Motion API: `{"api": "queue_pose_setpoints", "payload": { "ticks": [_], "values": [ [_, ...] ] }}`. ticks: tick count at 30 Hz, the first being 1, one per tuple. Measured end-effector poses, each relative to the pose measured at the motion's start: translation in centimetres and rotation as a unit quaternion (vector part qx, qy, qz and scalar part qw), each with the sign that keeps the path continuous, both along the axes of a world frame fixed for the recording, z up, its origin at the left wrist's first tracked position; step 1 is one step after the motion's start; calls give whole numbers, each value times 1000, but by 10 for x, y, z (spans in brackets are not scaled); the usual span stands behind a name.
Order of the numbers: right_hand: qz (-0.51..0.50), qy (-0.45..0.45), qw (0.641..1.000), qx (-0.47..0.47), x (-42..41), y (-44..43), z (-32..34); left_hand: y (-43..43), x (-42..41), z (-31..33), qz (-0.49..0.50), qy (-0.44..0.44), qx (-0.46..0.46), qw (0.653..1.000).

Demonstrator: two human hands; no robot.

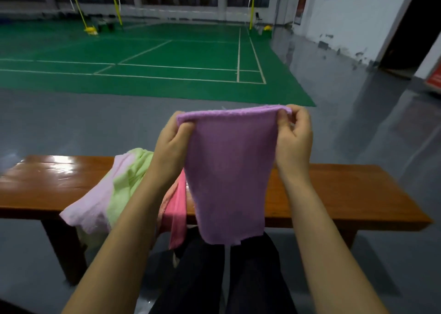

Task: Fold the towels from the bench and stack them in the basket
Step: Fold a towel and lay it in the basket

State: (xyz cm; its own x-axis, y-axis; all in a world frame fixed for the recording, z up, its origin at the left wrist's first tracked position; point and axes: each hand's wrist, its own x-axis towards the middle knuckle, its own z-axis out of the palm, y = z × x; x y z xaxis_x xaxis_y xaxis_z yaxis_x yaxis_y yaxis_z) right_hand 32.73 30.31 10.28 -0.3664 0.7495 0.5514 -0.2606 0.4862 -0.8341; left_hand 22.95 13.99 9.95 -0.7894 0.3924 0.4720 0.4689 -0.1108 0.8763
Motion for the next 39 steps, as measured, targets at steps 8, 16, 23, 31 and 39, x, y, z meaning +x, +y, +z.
{"api": "queue_pose_setpoints", "payload": {
  "ticks": [8, 16, 23, 31, 39],
  "values": [
    [49, 50, 997, -42, 2, -5, 22, -12, 1, 31, -4, 19, 10, 1000],
    [87, -57, 987, -119, -46, 22, 3, 13, -48, 6, 36, 2, -40, 999],
    [66, -21, 993, -93, -61, 37, 36, 30, -63, 44, 57, 85, -14, 995],
    [59, -134, 974, -173, -46, 21, -138, 1, -38, -135, 70, -30, -147, 986],
    [69, -233, 946, -214, -36, 2, -222, -18, -28, -225, 68, -175, -174, 967]
  ]
}}
